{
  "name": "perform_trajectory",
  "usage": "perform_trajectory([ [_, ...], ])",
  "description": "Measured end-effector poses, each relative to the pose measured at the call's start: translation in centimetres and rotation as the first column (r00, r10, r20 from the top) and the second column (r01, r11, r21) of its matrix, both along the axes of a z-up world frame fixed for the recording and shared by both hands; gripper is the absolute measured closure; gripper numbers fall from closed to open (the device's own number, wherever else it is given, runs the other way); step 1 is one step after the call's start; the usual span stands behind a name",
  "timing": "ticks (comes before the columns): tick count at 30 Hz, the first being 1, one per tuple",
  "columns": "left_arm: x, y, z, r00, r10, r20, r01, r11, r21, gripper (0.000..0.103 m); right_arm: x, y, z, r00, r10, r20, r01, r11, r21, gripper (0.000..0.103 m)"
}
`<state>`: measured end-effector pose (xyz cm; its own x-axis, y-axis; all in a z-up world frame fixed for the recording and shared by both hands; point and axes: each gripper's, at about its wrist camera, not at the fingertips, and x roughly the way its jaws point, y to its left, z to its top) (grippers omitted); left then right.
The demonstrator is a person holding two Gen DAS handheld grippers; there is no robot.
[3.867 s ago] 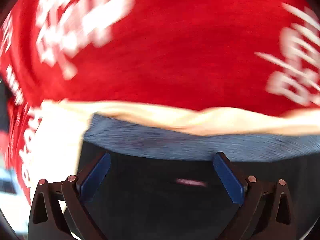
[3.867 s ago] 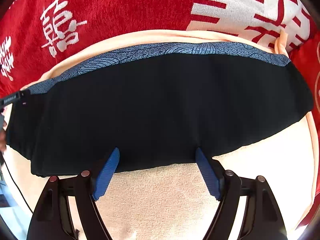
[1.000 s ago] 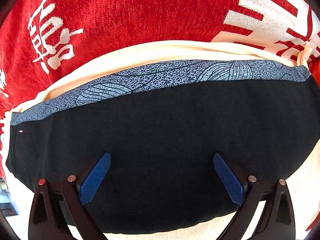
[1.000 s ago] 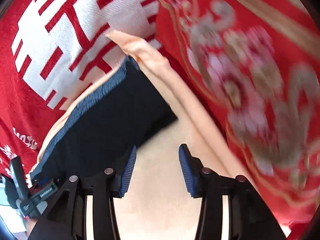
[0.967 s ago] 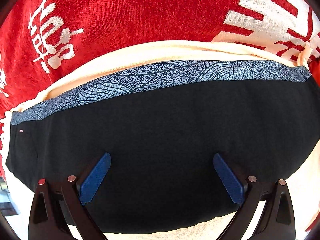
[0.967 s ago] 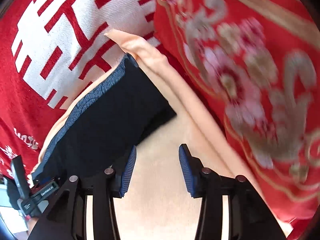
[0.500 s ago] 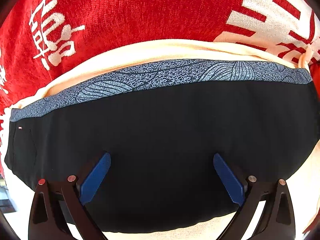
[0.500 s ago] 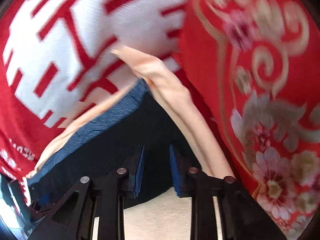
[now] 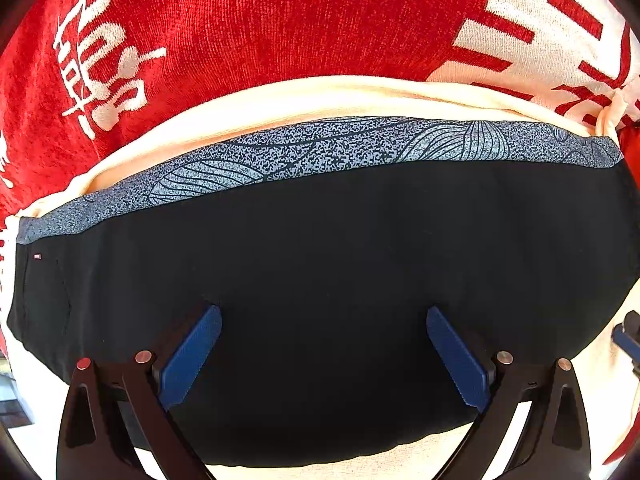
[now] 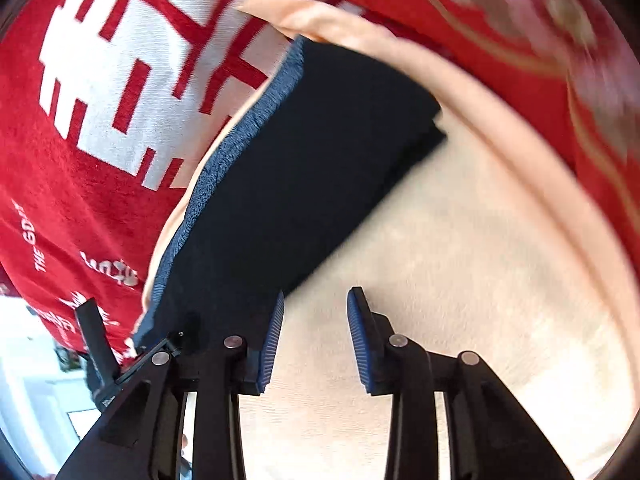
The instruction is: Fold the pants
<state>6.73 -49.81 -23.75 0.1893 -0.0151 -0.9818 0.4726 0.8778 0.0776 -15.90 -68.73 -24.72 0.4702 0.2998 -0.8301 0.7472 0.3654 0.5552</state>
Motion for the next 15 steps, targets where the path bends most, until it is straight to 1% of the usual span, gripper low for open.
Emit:
perform_trajectory([
  [4,0.1,0.0,0.0,1.000,-0.001,0.000,0.001,1.000,0.004,0.000,-0.6,-0.3,0.0,0.999,-0.047,0.026,0.047,0.999,0.002,0.066],
  [9,0.2,0.0,-0.1,1.000,-0.002,-0.001,0.002,1.000,0.010,0.000,-1.3,-1.4,-0.5,0.986,-0.158,0.061,0.157,0.987,0.017,0.066],
  [14,0.2,0.0,-0.2,1.000,-0.003,-0.005,0.003,1.000,0.009,0.000,-0.6,-1.2,-0.7,0.982,-0.168,0.087,0.168,0.986,0.009,0.063],
  [15,0.2,0.0,-0.2,1.000,-0.001,-0.009,0.001,1.000,0.007,0.000,-1.2,-1.4,-0.6,0.981,-0.169,0.094,0.169,0.986,0.008,0.063],
])
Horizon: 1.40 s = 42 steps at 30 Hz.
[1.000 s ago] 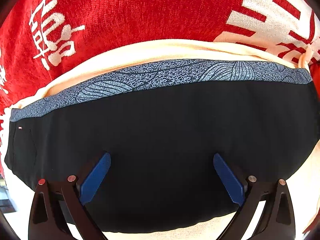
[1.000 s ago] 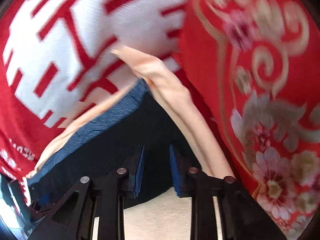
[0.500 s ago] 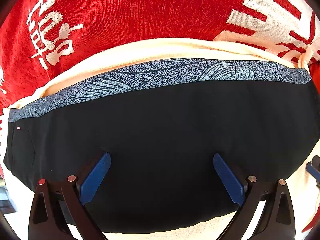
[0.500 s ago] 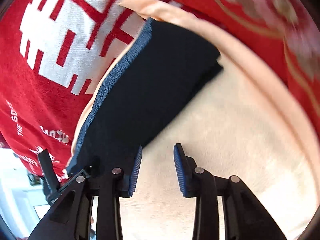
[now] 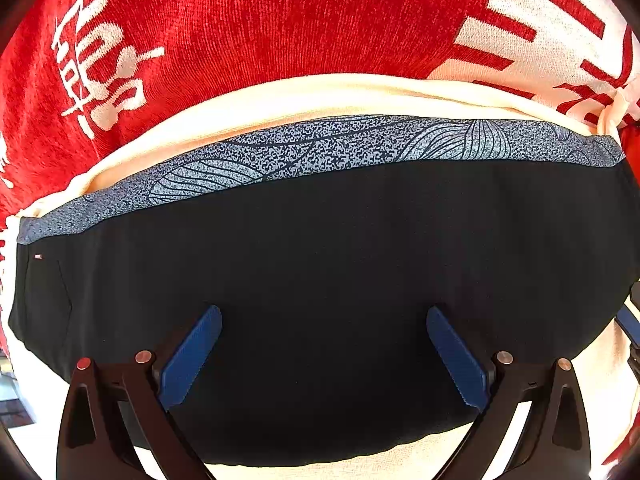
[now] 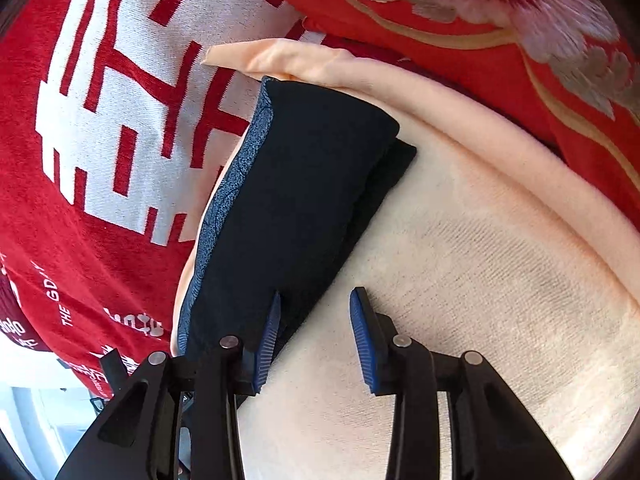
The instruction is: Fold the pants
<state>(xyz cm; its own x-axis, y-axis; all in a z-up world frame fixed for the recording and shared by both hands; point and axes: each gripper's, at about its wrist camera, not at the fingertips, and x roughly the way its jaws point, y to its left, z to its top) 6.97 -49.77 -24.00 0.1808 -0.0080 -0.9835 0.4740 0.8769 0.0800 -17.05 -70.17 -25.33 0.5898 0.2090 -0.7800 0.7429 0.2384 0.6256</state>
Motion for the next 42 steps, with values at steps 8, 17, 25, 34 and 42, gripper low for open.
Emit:
perform_trajectory([
  [8,0.3,0.4,-0.1,1.000,-0.004,-0.014,0.004,1.000,-0.004,0.000,-0.2,-1.7,-0.7,0.994,-0.093,0.062,0.093,0.996,-0.001,0.062],
  [17,0.4,1.1,-0.2,1.000,-0.005,-0.012,0.005,1.000,-0.012,0.000,2.9,-2.9,-1.2,0.985,-0.145,0.095,0.147,0.989,-0.011,0.059],
  [25,-0.4,-1.7,3.7,0.992,-0.089,-0.084,0.062,0.958,-0.281,0.024,4.8,-2.2,4.4,0.992,0.057,0.110,-0.043,0.991,-0.129,0.088],
  [34,-3.4,-5.2,-0.1,0.986,-0.166,-0.033,0.151,0.951,-0.270,0.023,6.8,0.0,7.5,0.974,0.201,0.101,-0.176,0.961,-0.212,0.088],
  [42,-1.8,-2.9,0.4,0.977,-0.189,-0.095,0.148,0.933,-0.328,0.022,9.8,4.1,11.1,0.942,0.335,0.026,-0.304,0.883,-0.358,0.088],
])
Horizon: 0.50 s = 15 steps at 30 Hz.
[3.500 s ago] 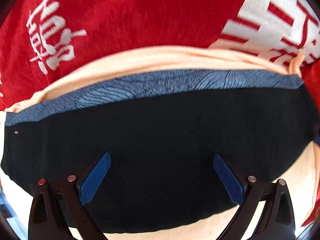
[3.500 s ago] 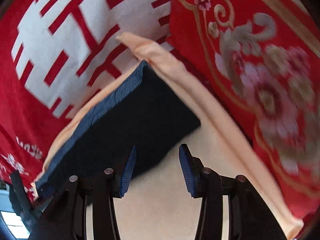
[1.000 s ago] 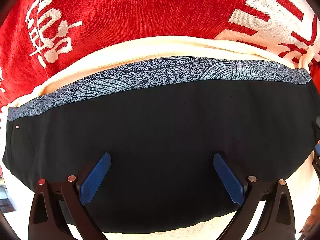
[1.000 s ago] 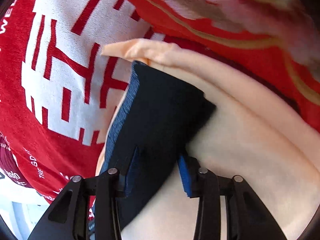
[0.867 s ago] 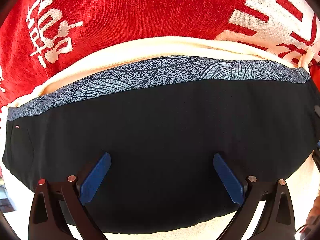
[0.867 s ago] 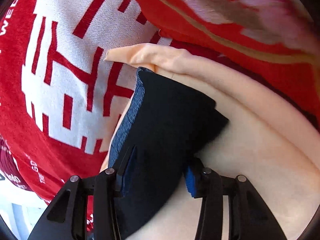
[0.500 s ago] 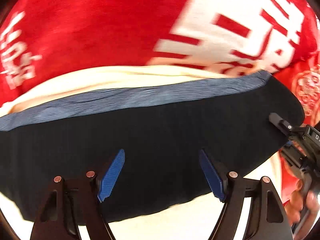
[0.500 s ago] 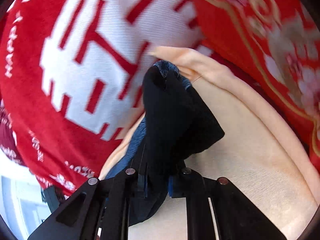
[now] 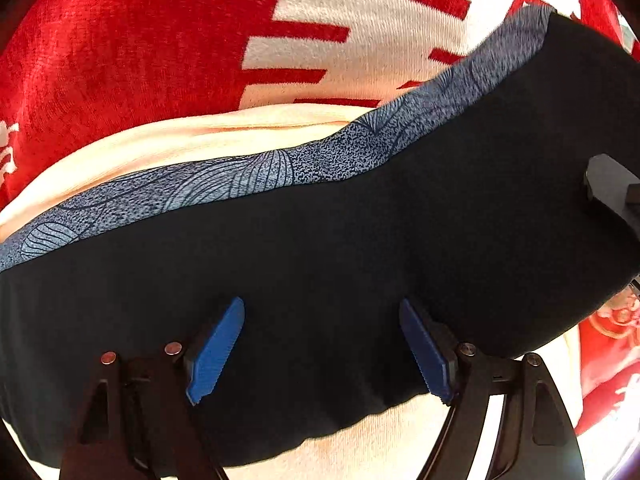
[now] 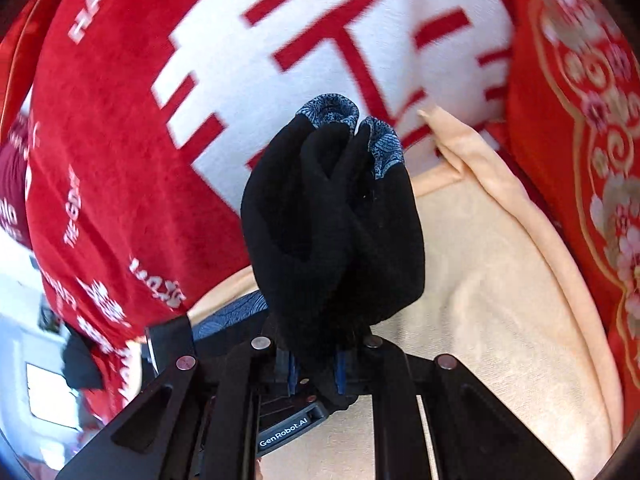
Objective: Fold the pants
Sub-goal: 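Grasp the end of the black pants band with the right gripper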
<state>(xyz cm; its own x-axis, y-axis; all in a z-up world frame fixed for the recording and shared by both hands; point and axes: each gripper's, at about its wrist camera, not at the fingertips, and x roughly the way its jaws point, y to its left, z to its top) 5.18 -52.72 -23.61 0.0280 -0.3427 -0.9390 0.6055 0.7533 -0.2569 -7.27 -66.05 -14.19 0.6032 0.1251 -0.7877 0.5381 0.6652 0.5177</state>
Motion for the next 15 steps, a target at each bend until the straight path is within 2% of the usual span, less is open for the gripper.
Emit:
perform_trajectory([
  [3,1.6,3.0,1.1,0.999,0.040,-0.036,-0.041,0.998,-0.039,0.022,1.5,2.5,1.8,0.998,0.065,-0.012,-0.066,0.994,-0.088,0.088],
  [7,4.0,8.6,2.8,0.998,0.063,-0.002,-0.063,0.997,-0.046,0.022,3.9,7.3,3.2,0.985,0.162,-0.052,-0.169,0.967,-0.189,0.088],
  [12,8.0,18.6,4.1,0.992,0.122,0.027,-0.122,0.992,-0.013,0.022,7.8,15.5,2.4,0.954,0.271,-0.129,-0.296,0.922,-0.249,0.087],
  [15,9.7,23.7,4.2,0.985,0.165,0.050,-0.166,0.986,0.019,0.022,10.4,22.2,-0.2,0.915,0.349,-0.203,-0.395,0.876,-0.275,0.085],
])
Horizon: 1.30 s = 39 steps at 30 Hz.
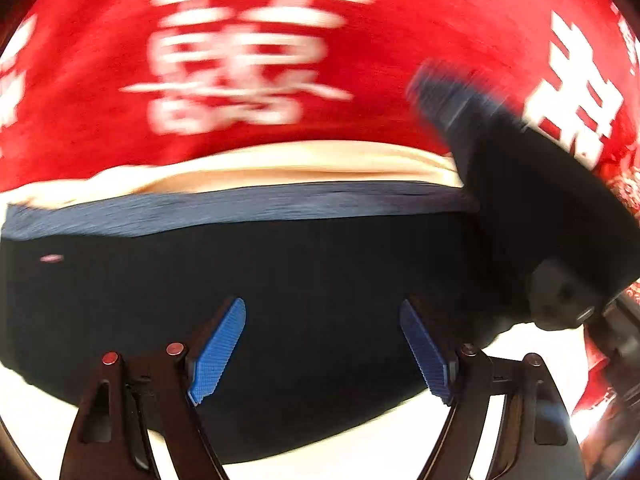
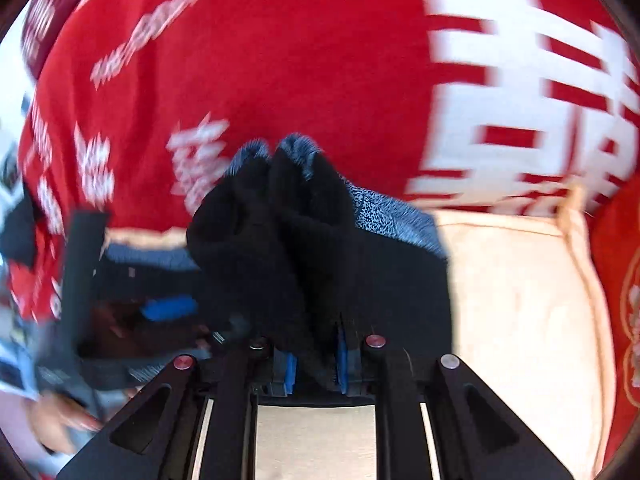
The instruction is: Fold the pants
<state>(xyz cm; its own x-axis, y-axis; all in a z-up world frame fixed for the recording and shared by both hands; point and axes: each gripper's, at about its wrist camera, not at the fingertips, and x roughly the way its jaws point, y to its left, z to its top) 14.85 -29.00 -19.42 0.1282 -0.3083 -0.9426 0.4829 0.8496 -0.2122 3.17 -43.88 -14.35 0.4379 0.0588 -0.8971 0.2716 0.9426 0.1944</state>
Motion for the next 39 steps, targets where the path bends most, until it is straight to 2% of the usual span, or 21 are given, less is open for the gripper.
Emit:
perform_trajectory([
  [2,1.3,3.4,-0.4,0.999,0.031,0.009,-0.031,0.999,0.031,0.022,1.1,3.5,-2.3,0.998,0.039,-0.044,-0.040,0.999,-0.020,0.083],
  [4,2.6,6.6,-1.1,0.998,0.069,0.006,-0.070,0.996,0.057,0.022,2.2,7.4,-5.5,0.987,0.078,-0.139,-0.091,0.992,-0.086,0.079],
  [6,3.6,9.3,-1.7,0.995,0.099,-0.002,-0.099,0.992,0.077,0.022,2.6,10.9,-7.7,0.974,0.096,-0.204,-0.146,0.957,-0.250,0.076],
  [7,3.4,10.0,-1.7,0.994,0.107,0.000,-0.107,0.991,0.082,0.022,2.6,11.9,-7.6,0.972,0.109,-0.207,-0.167,0.943,-0.287,0.067],
  [8,3.4,10.8,-1.5,0.994,0.112,0.002,-0.112,0.990,0.084,0.022,2.5,12.5,-7.3,0.971,0.126,-0.203,-0.183,0.939,-0.290,0.053],
  [10,3.7,11.4,-1.0,0.994,0.107,-0.001,-0.106,0.992,0.067,0.022,1.5,13.0,-5.3,0.975,0.160,-0.156,-0.194,0.953,-0.234,0.043],
  [13,4.2,10.4,1.1,0.997,0.063,-0.039,-0.063,0.998,0.002,0.022,-1.4,11.4,-1.9,0.983,0.160,-0.086,-0.171,0.975,-0.143,0.041],
  [15,3.7,7.6,1.8,0.997,0.013,-0.082,-0.019,0.998,-0.065,0.022,-3.0,8.9,-0.9,0.991,0.109,-0.081,-0.113,0.993,-0.047,0.041],
  [16,2.9,4.9,1.3,0.995,-0.015,-0.100,0.005,0.995,-0.095,0.022,-3.5,7.8,-0.7,0.992,0.082,-0.091,-0.084,0.996,-0.019,0.041],
  [19,1.4,1.0,1.5,0.983,-0.106,-0.147,0.079,0.981,-0.176,0.022,-5.4,4.1,-0.7,0.992,-0.006,-0.125,0.012,0.999,0.041,0.041],
  [22,0.6,-2.4,0.3,0.977,-0.144,-0.157,0.117,0.979,-0.169,0.022,-7.0,2.2,-1.1,0.986,-0.069,-0.149,0.083,0.993,0.085,0.041],
  [25,-0.6,-3.4,-0.2,0.971,-0.150,-0.187,0.121,0.980,-0.158,0.024,-8.4,0.9,-1.8,0.980,-0.124,-0.158,0.147,0.979,0.144,0.042],
  [26,-0.7,-3.7,-0.7,0.966,-0.155,-0.207,0.122,0.979,-0.163,0.042,-8.8,0.7,-1.9,0.978,-0.135,-0.159,0.161,0.974,0.162,0.046],
  [27,-0.4,-4.3,-1.6,0.961,-0.167,-0.220,0.133,0.978,-0.161,0.073,-9.2,0.4,-2.3,0.975,-0.148,-0.165,0.178,0.966,0.190,0.050],
  [28,-0.6,-4.7,-2.0,0.952,-0.182,-0.245,0.145,0.976,-0.161,0.085,-9.4,0.1,-2.6,0.972,-0.156,-0.173,0.191,0.958,0.212,0.057],
  [29,-0.6,-4.7,-2.1,0.946,-0.183,-0.268,0.143,0.976,-0.163,0.088,-9.9,0.0,-2.5,0.971,-0.162,-0.176,0.200,0.954,0.225,0.063],
  [31,-0.9,-4.5,-1.6,0.949,-0.192,-0.249,0.160,0.977,-0.140,0.088,-10.3,-0.3,-2.5,0.969,-0.170,-0.182,0.212,0.946,0.244,0.068],
  [32,-1.0,-3.9,-1.3,0.952,-0.208,-0.224,0.187,0.976,-0.111,0.092,-10.5,-0.4,-2.3,0.969,-0.169,-0.182,0.210,0.948,0.241,0.068],
  [35,-1.5,-2.5,-2.1,0.953,-0.230,-0.198,0.228,0.973,-0.037,0.092,-10.9,-0.7,-2.0,0.971,-0.157,-0.179,0.198,0.950,0.242,0.068],
  [37,-1.4,-1.5,-2.9,0.953,-0.202,-0.227,0.192,0.979,-0.068,0.092,-11.0,-0.9,-2.4,0.971,-0.150,-0.187,0.193,0.951,0.241,0.068],
  [39,-1.4,-1.5,-2.9,0.959,-0.180,-0.219,0.167,0.983,-0.077,0.092,-10.7,-1.4,-2.8,0.970,-0.152,-0.192,0.196,0.952,0.236,0.068],
])
